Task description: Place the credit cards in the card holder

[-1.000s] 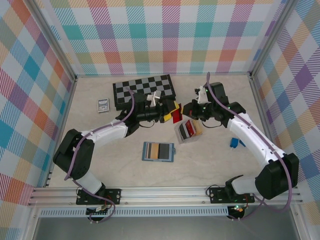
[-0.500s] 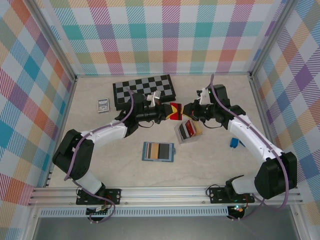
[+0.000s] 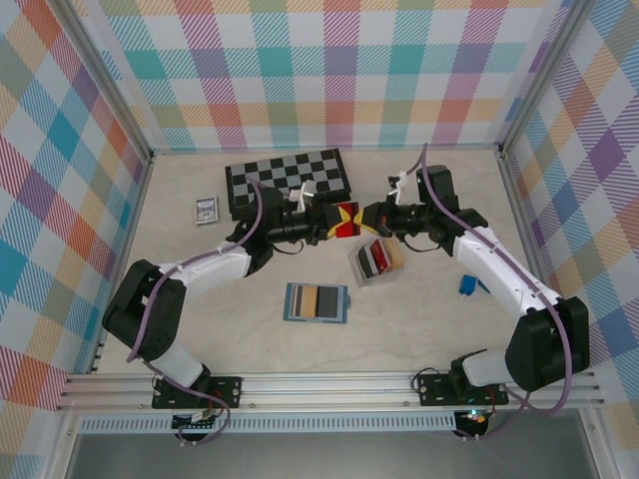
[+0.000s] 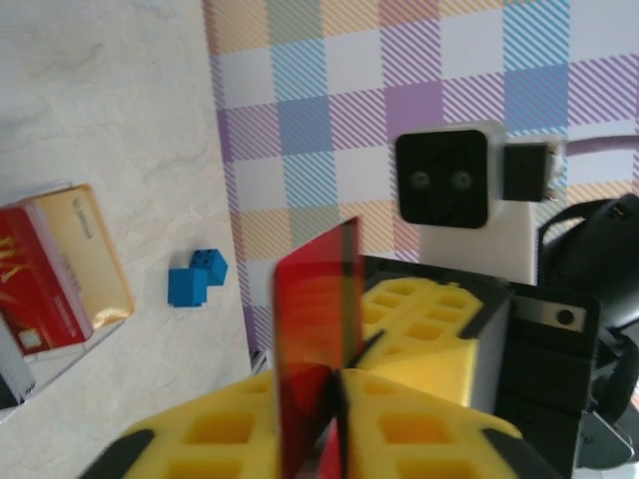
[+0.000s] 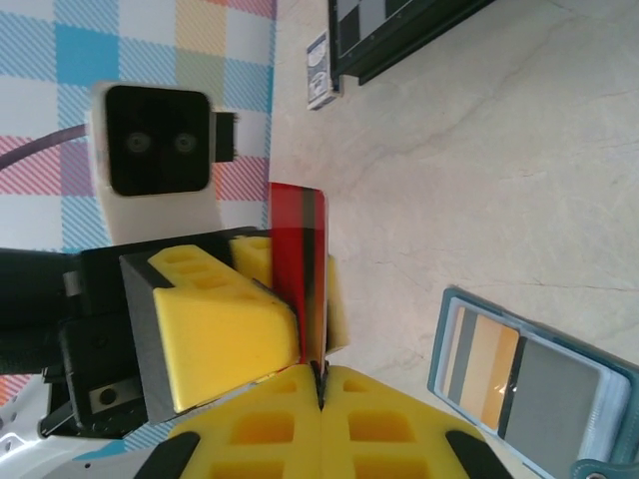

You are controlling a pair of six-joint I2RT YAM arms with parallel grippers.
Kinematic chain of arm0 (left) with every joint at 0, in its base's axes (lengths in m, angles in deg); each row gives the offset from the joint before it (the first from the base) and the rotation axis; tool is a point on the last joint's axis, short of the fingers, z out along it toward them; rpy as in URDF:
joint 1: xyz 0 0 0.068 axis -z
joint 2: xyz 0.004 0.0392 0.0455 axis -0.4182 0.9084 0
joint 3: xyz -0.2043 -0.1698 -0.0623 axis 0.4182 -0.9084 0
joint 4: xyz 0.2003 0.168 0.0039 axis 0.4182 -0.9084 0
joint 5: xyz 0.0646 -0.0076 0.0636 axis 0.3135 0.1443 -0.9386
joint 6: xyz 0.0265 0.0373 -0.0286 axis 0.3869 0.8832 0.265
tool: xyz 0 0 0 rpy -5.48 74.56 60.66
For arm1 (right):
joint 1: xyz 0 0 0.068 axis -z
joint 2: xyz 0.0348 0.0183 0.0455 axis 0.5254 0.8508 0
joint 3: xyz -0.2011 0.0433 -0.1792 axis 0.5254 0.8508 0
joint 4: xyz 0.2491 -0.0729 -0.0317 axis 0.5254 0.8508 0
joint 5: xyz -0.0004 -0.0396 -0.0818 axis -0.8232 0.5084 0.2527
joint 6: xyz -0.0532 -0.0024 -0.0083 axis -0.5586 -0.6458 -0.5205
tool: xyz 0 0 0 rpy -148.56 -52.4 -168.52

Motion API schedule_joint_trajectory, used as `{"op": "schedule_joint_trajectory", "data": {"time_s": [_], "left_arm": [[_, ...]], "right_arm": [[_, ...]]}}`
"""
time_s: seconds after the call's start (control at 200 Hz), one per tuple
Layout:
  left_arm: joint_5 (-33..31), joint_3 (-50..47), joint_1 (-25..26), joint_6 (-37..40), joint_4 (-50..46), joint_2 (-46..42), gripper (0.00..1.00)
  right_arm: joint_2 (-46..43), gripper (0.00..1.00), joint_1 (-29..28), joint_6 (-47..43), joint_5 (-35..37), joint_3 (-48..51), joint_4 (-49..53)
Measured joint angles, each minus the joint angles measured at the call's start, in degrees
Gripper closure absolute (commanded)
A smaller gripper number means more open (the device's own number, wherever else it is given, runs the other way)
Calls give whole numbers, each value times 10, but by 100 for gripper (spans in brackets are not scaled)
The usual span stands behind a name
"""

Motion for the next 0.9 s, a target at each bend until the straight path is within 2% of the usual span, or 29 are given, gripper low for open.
{"op": "schedule_joint_trajectory", "data": {"time_s": [0.105,0.205,0.39,0.58,0.9], "left_arm": [[-41,0,-2,59,-134,-38,41],[-133,0,-4,117,-312,-82,35],[-256,-57,-7,173,-492,-122,31],[-295,-93,-7,206,-568,-116,32],[-283,-93,-7,237,-561,-57,37]], "right_arm": [[-8,98,-6,-22,35,1,33],[-15,98,-30,-45,102,8,77],[0,99,-143,-56,213,42,123],[52,99,-218,-38,271,55,128],[85,99,-224,-10,311,86,136]]}}
